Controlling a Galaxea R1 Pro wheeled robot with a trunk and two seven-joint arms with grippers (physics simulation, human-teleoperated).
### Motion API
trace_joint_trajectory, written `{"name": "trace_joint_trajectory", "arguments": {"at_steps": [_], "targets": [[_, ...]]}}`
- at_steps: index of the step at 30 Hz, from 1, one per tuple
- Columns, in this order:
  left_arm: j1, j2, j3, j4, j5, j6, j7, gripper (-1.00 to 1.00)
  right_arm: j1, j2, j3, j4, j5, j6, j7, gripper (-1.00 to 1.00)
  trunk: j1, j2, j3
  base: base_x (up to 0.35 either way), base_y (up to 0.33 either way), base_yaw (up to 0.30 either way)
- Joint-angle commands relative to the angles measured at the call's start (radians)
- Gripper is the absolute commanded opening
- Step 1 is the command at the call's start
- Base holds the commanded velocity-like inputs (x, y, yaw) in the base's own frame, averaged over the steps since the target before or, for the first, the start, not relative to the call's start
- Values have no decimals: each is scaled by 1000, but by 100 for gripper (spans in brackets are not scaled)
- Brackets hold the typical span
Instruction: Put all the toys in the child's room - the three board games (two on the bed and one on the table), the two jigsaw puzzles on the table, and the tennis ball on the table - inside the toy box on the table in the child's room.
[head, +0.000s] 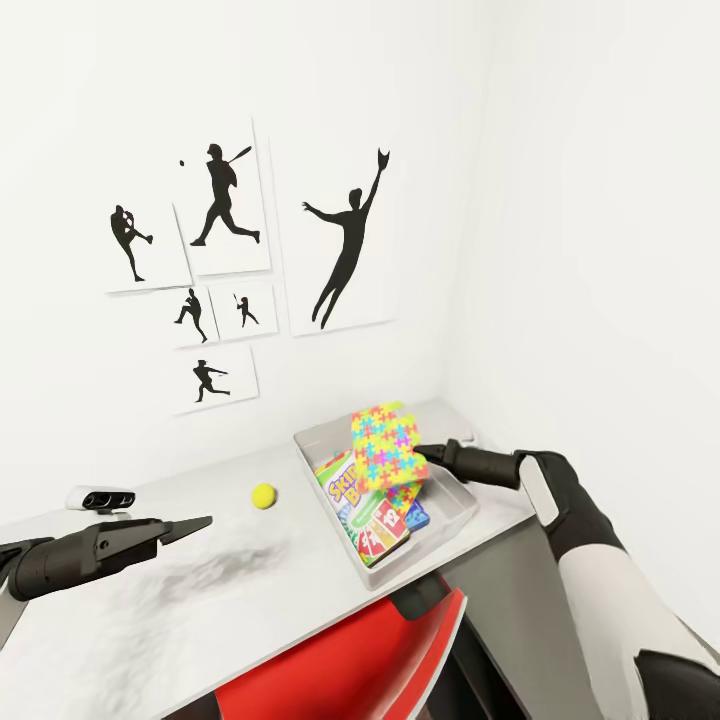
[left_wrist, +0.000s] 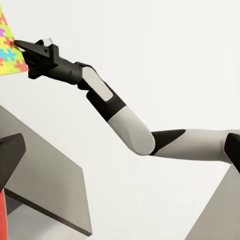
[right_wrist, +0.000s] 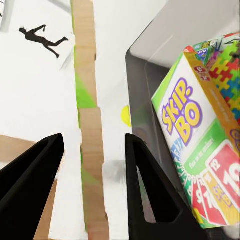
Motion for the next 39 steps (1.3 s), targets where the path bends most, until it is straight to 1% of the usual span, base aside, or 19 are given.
{"name": "trace_joint_trajectory", "arguments": {"at_steps": [1,7,14,20,36,38,39], "targets": [[-1,1,0,0,0,11,-4,100,-7,0,11,7,5,3,-8,-100,1,-2,-2,0,0,0],[-1,1,0,0,-1,11,-4,100,-47,1,47,36,7,1,-36,-100,1,-2,-2,0,0,0],[-1,1,0,0,-1,11,-4,100,-60,0,64,41,6,3,-31,-100,1,-2,-2,0,0,0],[-1,1,1,0,0,11,-4,100,-60,-3,69,41,6,3,-28,-100,1,-2,-6,0,0,0],[-1,3,3,0,1,11,-4,100,-65,-2,69,43,8,2,-38,-100,1,-2,-31,0,0,0],[-1,3,3,0,1,11,-4,100,-65,-1,69,46,9,0,-40,-100,1,-2,-35,0,0,0],[-1,3,3,0,0,11,-4,100,-66,0,69,48,9,-15,-42,-100,1,-2,-36,0,0,0]]}}
